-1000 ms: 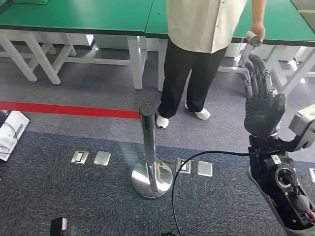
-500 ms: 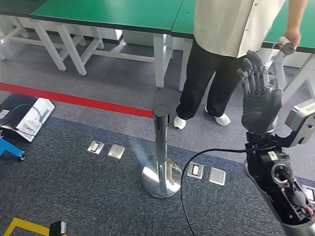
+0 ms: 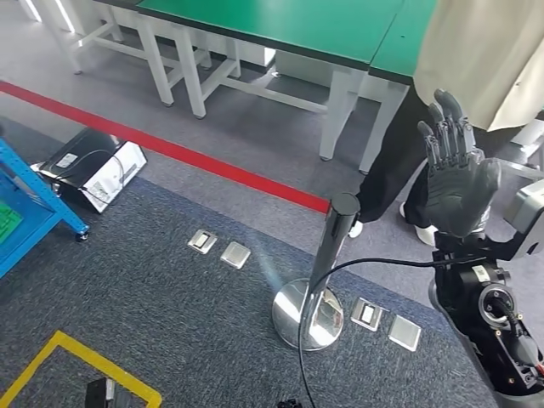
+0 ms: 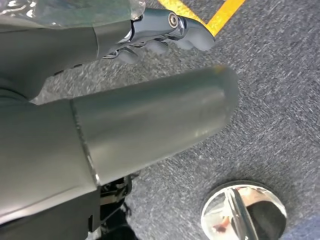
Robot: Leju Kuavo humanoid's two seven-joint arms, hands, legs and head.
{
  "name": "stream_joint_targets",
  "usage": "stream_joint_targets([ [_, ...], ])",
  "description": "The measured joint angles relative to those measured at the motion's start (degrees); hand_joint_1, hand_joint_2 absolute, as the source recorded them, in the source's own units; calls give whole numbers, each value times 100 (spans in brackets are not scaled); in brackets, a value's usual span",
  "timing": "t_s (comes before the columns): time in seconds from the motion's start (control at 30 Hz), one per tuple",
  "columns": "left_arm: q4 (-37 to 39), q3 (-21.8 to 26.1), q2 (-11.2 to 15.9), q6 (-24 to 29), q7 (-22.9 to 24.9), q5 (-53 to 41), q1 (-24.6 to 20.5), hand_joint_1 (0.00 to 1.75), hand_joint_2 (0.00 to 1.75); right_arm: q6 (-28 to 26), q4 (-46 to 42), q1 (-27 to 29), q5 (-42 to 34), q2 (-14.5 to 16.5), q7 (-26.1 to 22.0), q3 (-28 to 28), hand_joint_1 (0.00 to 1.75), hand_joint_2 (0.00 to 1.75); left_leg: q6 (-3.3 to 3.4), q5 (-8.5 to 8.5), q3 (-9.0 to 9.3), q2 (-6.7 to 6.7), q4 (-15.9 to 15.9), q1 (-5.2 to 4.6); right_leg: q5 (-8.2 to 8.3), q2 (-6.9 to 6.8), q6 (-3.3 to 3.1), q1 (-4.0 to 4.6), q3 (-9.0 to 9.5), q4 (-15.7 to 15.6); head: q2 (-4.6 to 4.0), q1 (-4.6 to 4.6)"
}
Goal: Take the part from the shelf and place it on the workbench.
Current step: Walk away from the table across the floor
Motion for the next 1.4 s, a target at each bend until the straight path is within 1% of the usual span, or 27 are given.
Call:
stream_joint_targets([
  [0.07, 0, -1, -8, 0, 1, 1, -4, 0, 0, 0, 1, -2, -1, -1, 0, -11, 0, 0, -46, -34, 0, -168, 49, 9, 444, 277, 15, -49, 338, -828, 0, 28],
  [0.13, 0, -1, -10, 0, 2, 2, -10, 0, 0, 0, 1, 2, -1, -4, 2, -16, 0, 0, -109, -48, -56, -318, 92, 20, 586, 548, 6, -81, 522, -1284, 0, 23],
  [0.17, 1, -1, -9, 0, 2, 2, -6, 0, 0, 0, 1, 1, -1, -5, 2, -18, 0, 0, -145, -38, -85, -395, 96, 27, 566, 567, -20, -75, 537, -1328, 0, 10],
  [0.2, 1, -1, -7, 0, 2, 2, 5, 0, 0, 0, 0, -3, -1, -7, 2, -20, 0, 0, -180, -21, -106, -473, 82, 40, 572, 490, -56, -75, 549, -1342, 0, -8],
  [0.23, 1, -2, -5, 0, 3, 2, 22, 0, 0, 1, 0, -11, -1, -7, 1, -21, 0, 0, -211, -25, -118, -459, 92, 45, 581, 404, -95, -77, 570, -1366, 0, -21],
  [0.3, 1, -4, -4, 0, 3, 2, 30, 0, 0, 2, -3, -15, -1, -7, -2, -20, 0, 0, -271, -187, -249, -151, 366, 26, 597, 223, -163, -87, 621, -1419, 0, -83],
  [0.37, 0, -6, -9, 0, 2, 2, 7, 0, 0, 2, -5, -10, 0, -7, -3, -21, 0, 0, -326, -548, -619, 241, 1105, 26, 582, 31, -208, -62, 648, -1436, 0, -141],
  [0.43, 0, -6, -14, 0, 3, 2, 3, 0, 0, 2, -4, -8, 0, -7, -2, -20, 0, 0, -359, -754, -969, 351, 1756, 54, 556, -156, -225, -47, 663, -1436, 0, -154],
  [0.47, 0, -6, -16, 0, 3, 2, 11, 0, 0, 2, -4, -7, -1, -7, -2, -19, 0, 0, -366, -701, -999, 369, 1792, 64, 541, -239, -225, -46, 676, -1435, 0, -157],
  [0.5, 0, -6, -15, 0, 4, 2, 18, 0, 0, 2, -4, -7, -1, -7, -2, -19, 0, 0, -364, -546, -903, 395, 1587, 69, 522, -313, -218, -47, 698, -1435, 0, -160],
  [0.53, 0, -6, -13, 0, 4, 2, 22, 0, 0, 2, -4, -8, -2, -7, -2, -20, 0, 0, -351, -329, -699, 458, 1186, 69, 499, -386, -206, -47, 729, -1435, 0, -163],
  [0.6, 0, -6, -8, 0, 6, -1, 15, 0, 0, 2, -5, -10, -1, -7, -1, -22, 0, 0, -288, -22, -293, 684, 386, 27, 447, -511, -161, -26, 790, -1436, 0, -167],
  [0.67, 1, -6, -5, 0, 14, -4, 12, 0, 0, 1, -6, -11, -1, -7, 2, -25, 0, 0, -216, 34, -159, 764, 91, -27, 411, -611, -104, 2, 832, -1450, 0, -154],
  [0.73, 1, -6, -4, 1, 21, -4, 24, 0, 0, 1, -9, -12, -2, -7, 4, -27, 0, 0, -158, 43, -147, 627, 56, -26, 379, -665, -39, -2, 881, -1477, 0, -138],
  [0.8, 1, -6, -6, 1, 23, -5, 28, 0, 0, 2, -16, -14, -2, -9, 4, -39, 0, 0, -94, 61, -87, 509, -15, 5, 217, -453, 10, -23, 829, -1273, 0, -112],
  [0.87, 1, -6, -10, 1, 23, -7, 12, 0, 0, 5, -20, -7, -2, -17, 6, -54, 0, 0, -44, 64, -44, 398, -46, 20, -127, -143, 19, -30, 497, -580, 0, -52],
  [0.9, 1, -6, -11, 1, 24, -7, 4, 0, 0, 8, -20, 0, -2, -21, 9, -59, 0, 0, -29, 60, -38, 335, -44, 18, -291, -72, 18, -28, 258, -146, 0, -27],
  [0.93, 1, -6, -13, 1, 25, -7, 1, 0, 0, 9, -20, 7, -2, -22, 13, -60, 0, 0, -21, 54, -33, 261, -41, 15, -364, -43, 20, -26, 64, 172, 0, -8],
  [0.97, 1, -6, -14, 1, 26, -7, 2, 0, 0, 10, -20, 12, -2, -22, 15, -61, 0, 0, -17, 49, -27, 183, -36, 13, -329, -33, 20, -28, -46, 299, 0, 5],
  [1.0, 1, -6, -15, 0, 26, -7, 4, 0, 0, 11, -20, 12, -5, -22, 18, -62, 0, 0, -20, 44, -18, 97, -29, 14, -177, -24, 15, -31, -47, 196, 0, 15],
  [1.03, 1, -6, -18, 0, 27, -7, 6, 0, 0, 11, -20, 11, -10, -22, 20, -64, 0, 0, -30, 36, -6, 10, -18, 18, 65, 11, 7, -36, 72, -138, 0, 26],
  [1.1, 0, -6, -25, 0, 28, -6, 2, 0, 0, 17, -21, 6, -20, -22, 24, -69, 0, 0, -71, 6, -5, -154, 27, 21, 478, 244, -17, -59, 402, -963, 0, 46],
  [1.17, 1, -6, -28, 0, 27, -6, -1, 0, 0, 28, -23, 3, -26, -24, 32, -73, 0, 0, -129, -6, -40, -294, 57, 28, 592, 397, -51, -57, 566, -1357, 0, 33],
  [1.23, 2, -7, -19, 0, 27, -5, 22, 0, 0, 46, -24, -7, -32, -24, 39, -73, 0, 0, -191, 8, -68, -401, 43, 41, 594, 284, -107, -51, 594, -1394, 0, 9],
  [1.3, 2, -9, -17, 0, 27, 1, 49, 0, 0, 63, -25, -24, -42, -24, 43, -72, 0, 0, -256, -103, -146, -197, 209, 27, 612, 139, -171, -70, 633, -1437, 0, -39],
  [1.37, 1, -10, -25, 0, 27, 5, 46, 0, 0, 72, -26, -31, -50, -24, 47, -71, 0, 0, -319, -439, -444, 182, 842, 24, 612, -9, -214, -69, 659, -1460, 0, -115],
  [1.4, 0, -10, -27, 0, 28, 5, 39, 0, 0, 75, -26, -29, -50, -24, 48, -69, 0, 0, -346, -626, -663, 288, 1270, 38, 603, -87, -230, -63, 663, -1460, 0, -144],
])
